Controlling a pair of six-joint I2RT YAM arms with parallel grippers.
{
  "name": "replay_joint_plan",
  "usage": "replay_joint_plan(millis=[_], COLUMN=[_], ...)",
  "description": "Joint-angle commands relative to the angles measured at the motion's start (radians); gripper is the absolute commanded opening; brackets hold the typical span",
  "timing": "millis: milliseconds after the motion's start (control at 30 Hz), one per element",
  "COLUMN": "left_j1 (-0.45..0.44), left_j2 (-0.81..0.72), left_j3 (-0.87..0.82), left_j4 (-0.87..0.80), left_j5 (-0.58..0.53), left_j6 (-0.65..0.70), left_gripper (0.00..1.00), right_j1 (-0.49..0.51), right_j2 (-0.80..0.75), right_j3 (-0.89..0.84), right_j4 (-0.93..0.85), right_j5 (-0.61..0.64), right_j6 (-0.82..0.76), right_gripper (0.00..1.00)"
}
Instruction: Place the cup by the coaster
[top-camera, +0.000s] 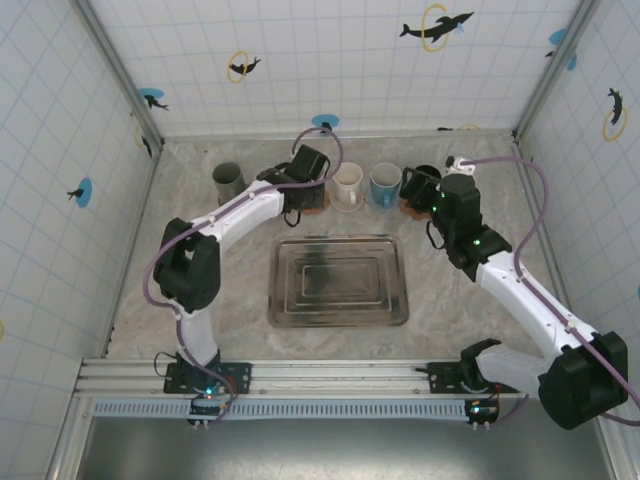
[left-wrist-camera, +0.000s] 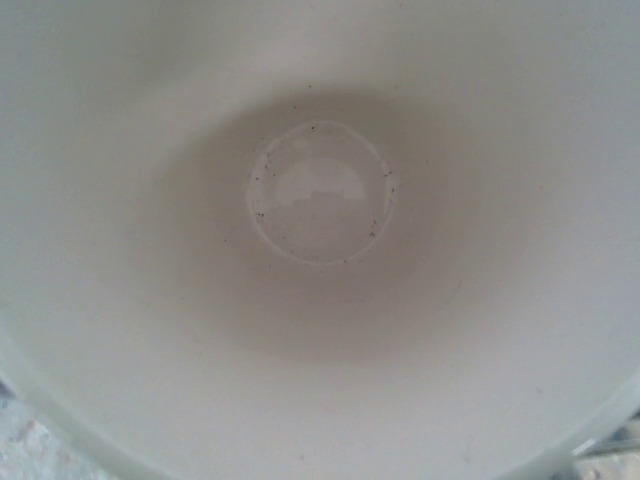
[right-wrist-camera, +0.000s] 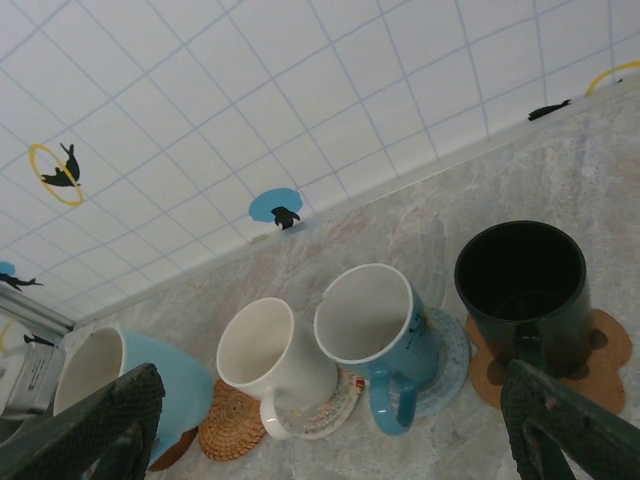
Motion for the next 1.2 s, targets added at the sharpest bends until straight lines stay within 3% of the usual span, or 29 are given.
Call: replay_joint_plan(millis=[0, 333, 500, 1167], left_j1=[0.021, 0.042, 0.042, 0.041], left_j2=[0.024, 0.122, 0.157, 0.198], left_j3=[0.084, 0.155, 0.184, 0.183], left_j4=[-0.001, -0.019, -0.058, -0.074], left_j5=[-0.01, 0.035, 0.003, 0.007], left_j6=[0.044, 0.063, 0.057, 0.057], left_gripper=[0.0, 0.0, 0.0, 0.0], right_j1=[-0.013, -0.029, -0.03, -0.032], right_j2=[0.008, 0.026, 0.034, 0.057], right_j3=[-0.022, -0.026, -0.025, -0.019], right_j4=[0.02, 0.027, 0.03, 0.036], right_j5=[-0.016, -0.034, -0.038, -0.05], right_j6=[-0.01, -0.006, -0.007, -0.003], right_gripper=[0.89, 0.89, 0.89, 0.89])
